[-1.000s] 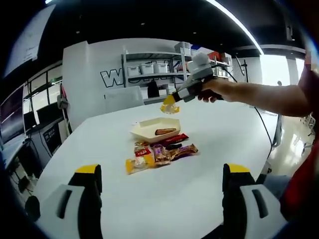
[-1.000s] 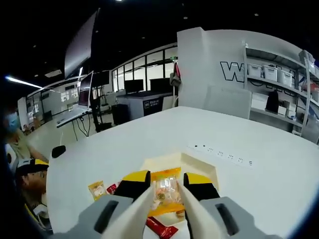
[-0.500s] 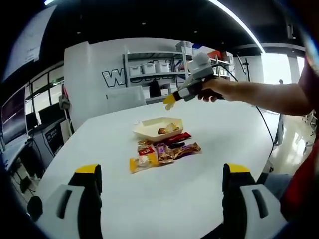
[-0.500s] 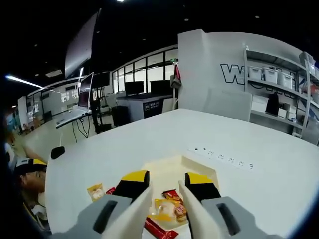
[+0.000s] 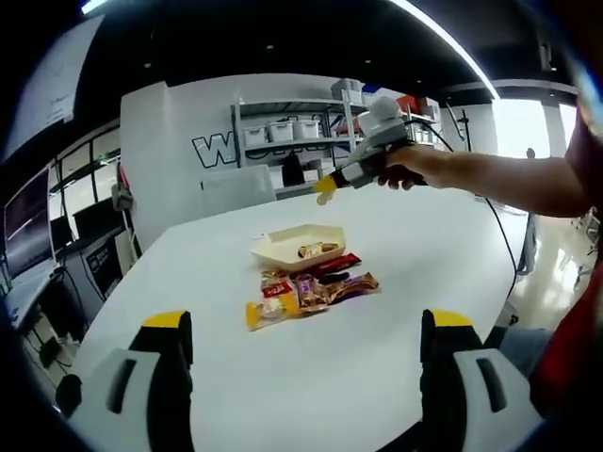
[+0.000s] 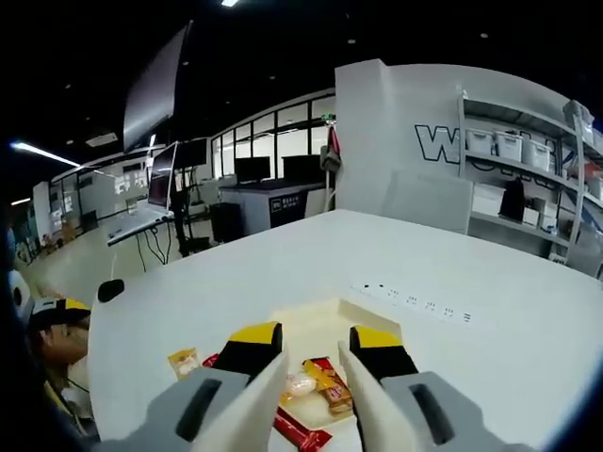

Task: Place the target food into the container with the food tongs after gripping and lifting it, then release it inside without dropping or visibly crushing the food.

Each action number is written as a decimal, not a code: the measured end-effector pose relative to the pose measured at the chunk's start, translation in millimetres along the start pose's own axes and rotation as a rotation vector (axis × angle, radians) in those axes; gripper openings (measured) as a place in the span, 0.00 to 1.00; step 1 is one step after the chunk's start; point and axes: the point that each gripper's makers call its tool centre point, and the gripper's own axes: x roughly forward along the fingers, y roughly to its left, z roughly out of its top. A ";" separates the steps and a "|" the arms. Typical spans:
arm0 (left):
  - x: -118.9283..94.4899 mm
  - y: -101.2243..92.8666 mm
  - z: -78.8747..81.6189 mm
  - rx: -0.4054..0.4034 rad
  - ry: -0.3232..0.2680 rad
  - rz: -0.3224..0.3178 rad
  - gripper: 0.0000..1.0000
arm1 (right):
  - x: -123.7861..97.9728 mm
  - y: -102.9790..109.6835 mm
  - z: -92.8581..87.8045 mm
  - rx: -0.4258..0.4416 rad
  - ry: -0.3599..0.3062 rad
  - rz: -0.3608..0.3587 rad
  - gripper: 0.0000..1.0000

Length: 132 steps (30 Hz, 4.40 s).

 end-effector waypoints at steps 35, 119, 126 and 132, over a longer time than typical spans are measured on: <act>-0.9 -15.5 -0.5 0.010 -0.001 -0.027 0.99 | -26.9 30.8 -51.6 0.036 0.058 0.117 0.23; -0.6 -19.6 -5.0 0.020 0.010 -0.042 0.98 | -17.4 100.0 -122.0 -0.072 0.214 0.276 0.20; 2.3 -24.3 -0.5 0.022 0.000 -0.054 0.98 | -26.8 90.1 -102.7 -0.076 0.165 0.258 0.21; 3.2 -26.3 1.1 0.027 -0.003 -0.057 0.98 | -32.7 80.2 -94.3 -0.074 0.141 0.237 0.21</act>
